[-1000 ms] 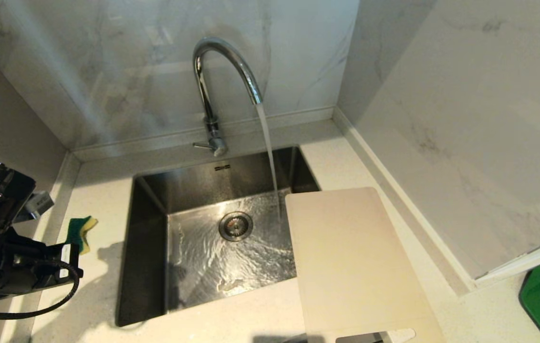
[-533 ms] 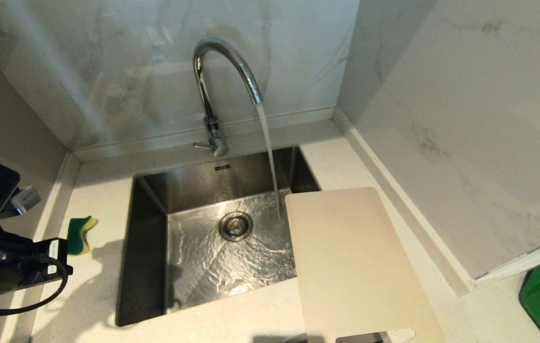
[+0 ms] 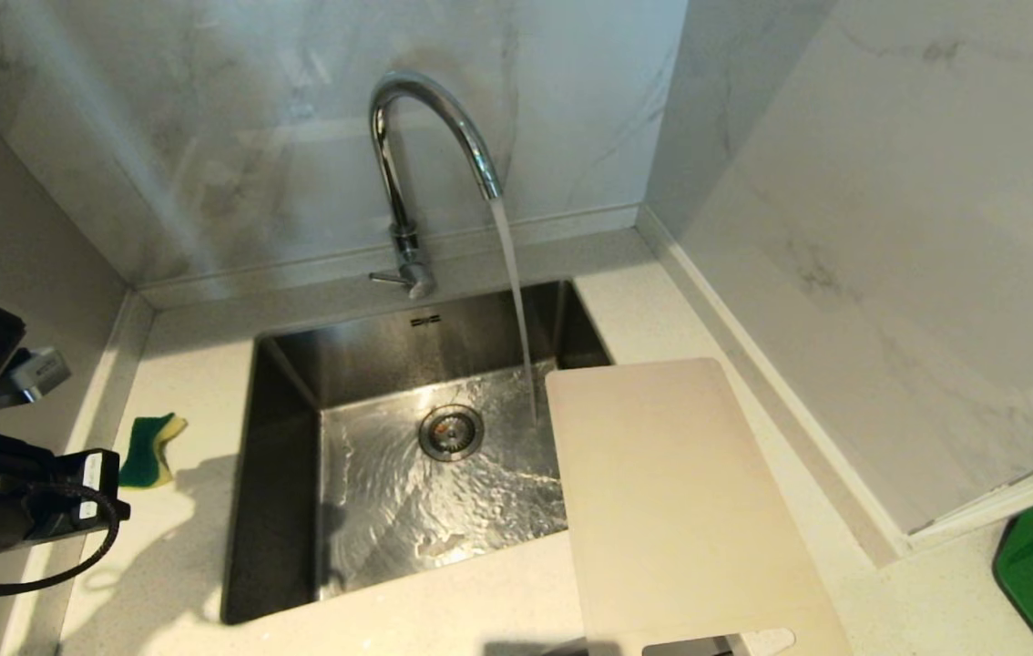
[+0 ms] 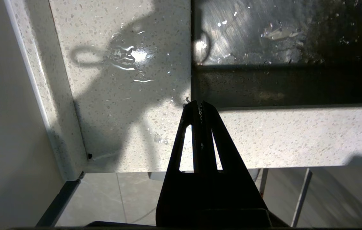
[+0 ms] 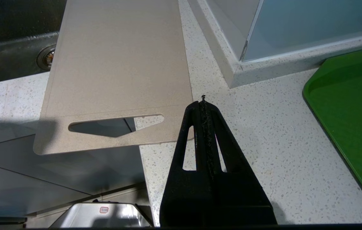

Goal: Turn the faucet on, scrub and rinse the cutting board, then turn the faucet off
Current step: Pick up the cleaning cloth

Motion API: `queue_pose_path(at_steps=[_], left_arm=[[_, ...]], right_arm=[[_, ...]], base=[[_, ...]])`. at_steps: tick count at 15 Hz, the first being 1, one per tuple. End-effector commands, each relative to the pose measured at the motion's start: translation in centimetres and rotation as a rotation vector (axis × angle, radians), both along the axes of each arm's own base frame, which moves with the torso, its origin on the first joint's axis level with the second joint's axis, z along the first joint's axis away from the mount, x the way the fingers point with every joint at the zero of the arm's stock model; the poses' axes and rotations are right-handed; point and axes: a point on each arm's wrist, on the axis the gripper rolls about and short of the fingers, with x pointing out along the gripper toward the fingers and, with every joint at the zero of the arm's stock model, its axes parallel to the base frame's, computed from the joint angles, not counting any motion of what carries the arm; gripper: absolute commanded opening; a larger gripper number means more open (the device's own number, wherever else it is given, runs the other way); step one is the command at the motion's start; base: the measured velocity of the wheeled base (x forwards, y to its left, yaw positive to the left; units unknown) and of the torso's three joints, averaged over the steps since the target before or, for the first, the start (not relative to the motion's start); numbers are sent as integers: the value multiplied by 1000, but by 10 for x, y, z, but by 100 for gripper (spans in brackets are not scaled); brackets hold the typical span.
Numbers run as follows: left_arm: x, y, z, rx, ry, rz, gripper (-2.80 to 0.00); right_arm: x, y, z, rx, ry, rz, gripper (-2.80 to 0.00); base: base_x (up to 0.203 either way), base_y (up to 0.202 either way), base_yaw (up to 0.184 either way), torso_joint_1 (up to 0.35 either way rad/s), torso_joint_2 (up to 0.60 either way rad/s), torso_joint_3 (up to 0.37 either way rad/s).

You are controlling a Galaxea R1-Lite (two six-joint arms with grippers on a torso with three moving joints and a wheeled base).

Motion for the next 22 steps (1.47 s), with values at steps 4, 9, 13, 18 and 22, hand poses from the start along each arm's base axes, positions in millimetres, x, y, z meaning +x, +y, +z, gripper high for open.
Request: queue_pose_path(at_steps=[4,9,13,18,22], left_arm=[[19,4,-13,0,87,-11,-280],[66,22,-21,-5,141,74,0],[95,41,3,-47,38,137,0],[122,69,-10,-43,77,128,0],[138,91,-27,-32,84,157,0]], right_arm=[[0,0,0,0,-1,1,-280],[0,0,0,0,0,1,-280],[0,0,0,0,-1,0,-280],[0,0,0,0,-1,1,-280],[0,0,0,0,-1,0,-280]], base=[[0,0,0,0,0,0],[0,0,0,0,0,0],[0,0,0,0,0,0],[0,0,0,0,0,0],[0,0,0,0,0,0]])
